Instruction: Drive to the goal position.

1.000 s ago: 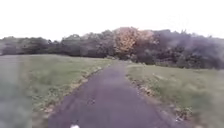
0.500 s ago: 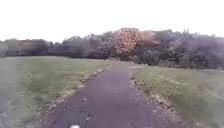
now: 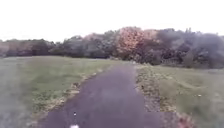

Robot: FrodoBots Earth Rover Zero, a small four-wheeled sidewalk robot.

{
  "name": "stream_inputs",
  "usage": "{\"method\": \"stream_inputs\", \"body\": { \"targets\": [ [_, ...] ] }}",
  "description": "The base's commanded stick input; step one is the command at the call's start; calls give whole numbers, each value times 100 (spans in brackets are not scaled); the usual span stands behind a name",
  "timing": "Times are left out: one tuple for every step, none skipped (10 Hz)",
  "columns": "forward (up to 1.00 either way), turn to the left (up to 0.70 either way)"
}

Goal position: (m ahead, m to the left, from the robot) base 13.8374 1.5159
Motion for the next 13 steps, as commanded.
{"method": "stream_inputs", "body": {
  "targets": [
    [98,-31],
    [98,-16],
    [98,0],
    [98,0],
    [98,0],
    [98,0],
    [98,0],
    [98,0],
    [98,0],
    [98,0],
    [98,0],
    [98,0],
    [98,0]
  ]
}}
